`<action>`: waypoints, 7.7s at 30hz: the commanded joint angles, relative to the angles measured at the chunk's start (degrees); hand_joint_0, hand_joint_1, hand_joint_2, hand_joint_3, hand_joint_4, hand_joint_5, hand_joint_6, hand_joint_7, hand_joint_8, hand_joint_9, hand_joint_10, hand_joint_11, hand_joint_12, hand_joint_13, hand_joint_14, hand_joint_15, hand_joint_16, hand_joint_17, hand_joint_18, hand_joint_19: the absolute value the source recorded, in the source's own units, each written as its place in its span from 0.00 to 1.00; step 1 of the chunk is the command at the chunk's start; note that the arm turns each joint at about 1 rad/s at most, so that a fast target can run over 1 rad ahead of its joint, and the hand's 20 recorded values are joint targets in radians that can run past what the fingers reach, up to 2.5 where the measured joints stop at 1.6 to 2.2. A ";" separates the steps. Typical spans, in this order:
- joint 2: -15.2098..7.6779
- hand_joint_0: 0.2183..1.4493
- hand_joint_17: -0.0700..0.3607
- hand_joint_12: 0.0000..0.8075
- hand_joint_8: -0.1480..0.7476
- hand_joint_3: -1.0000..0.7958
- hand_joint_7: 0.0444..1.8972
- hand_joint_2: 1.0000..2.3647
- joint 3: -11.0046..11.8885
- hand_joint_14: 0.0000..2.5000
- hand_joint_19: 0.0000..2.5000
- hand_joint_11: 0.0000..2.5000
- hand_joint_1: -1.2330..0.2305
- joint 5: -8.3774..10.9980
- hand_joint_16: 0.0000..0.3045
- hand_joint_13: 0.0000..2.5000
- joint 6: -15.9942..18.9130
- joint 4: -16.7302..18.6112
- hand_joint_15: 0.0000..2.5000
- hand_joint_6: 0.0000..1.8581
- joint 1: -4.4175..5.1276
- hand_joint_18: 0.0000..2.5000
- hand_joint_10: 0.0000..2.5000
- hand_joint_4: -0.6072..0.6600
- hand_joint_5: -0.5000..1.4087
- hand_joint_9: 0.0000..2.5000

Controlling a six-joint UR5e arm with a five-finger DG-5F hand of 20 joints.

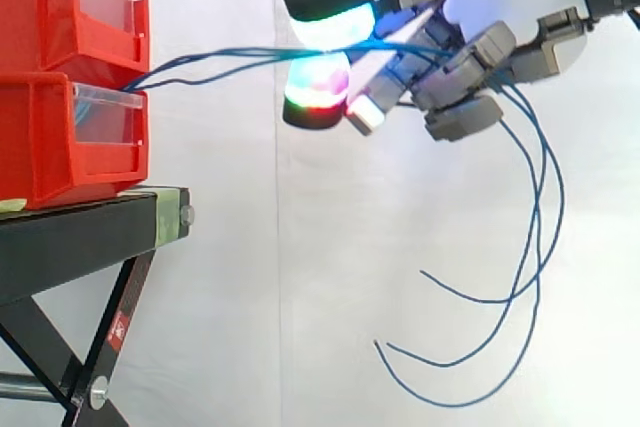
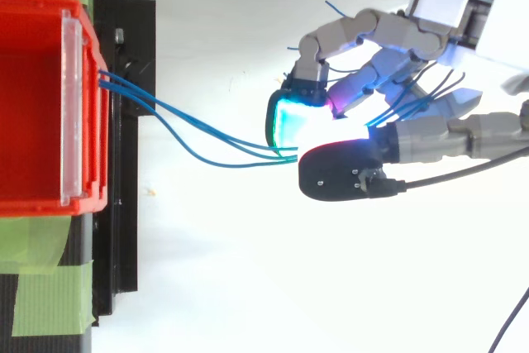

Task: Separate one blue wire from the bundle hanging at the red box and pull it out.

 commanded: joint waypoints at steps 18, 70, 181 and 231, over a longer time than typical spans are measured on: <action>0.95 0.35 0.38 0.43 0.59 0.46 0.56 0.02 -0.08 0.79 0.66 0.43 0.40 2.29 0.14 0.41 -6.67 6.99 0.53 0.40 0.79 0.41 0.01 0.68 0.17 0.36; 0.95 0.26 0.42 0.46 0.61 0.30 0.59 0.00 -3.77 0.79 0.65 0.43 0.36 2.11 0.16 0.40 5.81 10.77 0.51 0.39 1.58 0.41 0.01 0.70 0.16 0.36; 0.86 0.36 0.42 0.44 0.56 0.50 0.56 0.02 -3.77 0.67 0.60 0.42 0.27 2.11 0.16 0.40 5.73 11.03 0.57 0.43 1.67 0.37 0.01 0.69 0.14 0.33; 0.86 0.28 0.43 0.44 0.49 0.34 0.59 0.01 -3.77 0.76 0.60 0.54 0.26 2.03 0.17 0.38 5.81 11.03 0.52 0.42 1.67 0.38 0.01 0.62 0.14 0.34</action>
